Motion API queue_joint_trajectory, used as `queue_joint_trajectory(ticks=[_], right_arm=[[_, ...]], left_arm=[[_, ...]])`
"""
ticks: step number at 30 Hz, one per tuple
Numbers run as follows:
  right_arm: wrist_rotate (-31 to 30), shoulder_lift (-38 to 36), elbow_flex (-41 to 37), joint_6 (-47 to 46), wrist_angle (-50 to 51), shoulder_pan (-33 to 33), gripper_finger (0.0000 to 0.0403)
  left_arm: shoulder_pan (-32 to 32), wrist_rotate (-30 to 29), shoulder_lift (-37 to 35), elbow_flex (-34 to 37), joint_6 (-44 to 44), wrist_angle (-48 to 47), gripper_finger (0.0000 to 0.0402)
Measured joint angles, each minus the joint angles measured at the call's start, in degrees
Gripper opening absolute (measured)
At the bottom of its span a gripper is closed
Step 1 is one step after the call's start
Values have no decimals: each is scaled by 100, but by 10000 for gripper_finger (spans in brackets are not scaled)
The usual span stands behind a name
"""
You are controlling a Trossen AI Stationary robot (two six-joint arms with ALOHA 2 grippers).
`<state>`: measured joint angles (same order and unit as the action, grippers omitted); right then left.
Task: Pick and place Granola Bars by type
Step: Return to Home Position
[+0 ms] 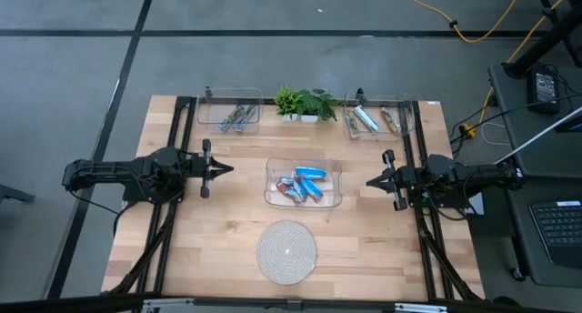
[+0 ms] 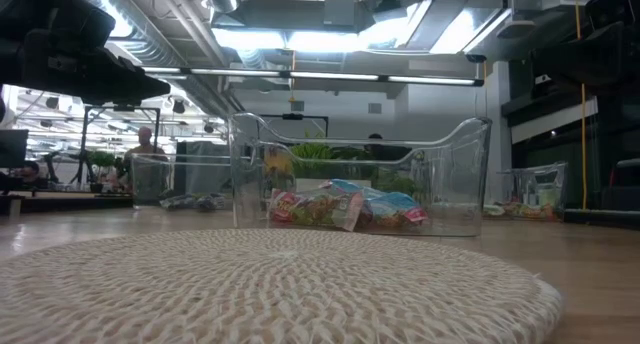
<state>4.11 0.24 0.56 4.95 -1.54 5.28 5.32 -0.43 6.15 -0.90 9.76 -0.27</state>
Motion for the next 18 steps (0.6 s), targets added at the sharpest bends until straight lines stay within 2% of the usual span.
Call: queue_joint_trajectory(ticks=[18], right_arm=[[0,-1,0,0,2,0,6]], left_arm=[[0,-2,0,2,-1,0,3]])
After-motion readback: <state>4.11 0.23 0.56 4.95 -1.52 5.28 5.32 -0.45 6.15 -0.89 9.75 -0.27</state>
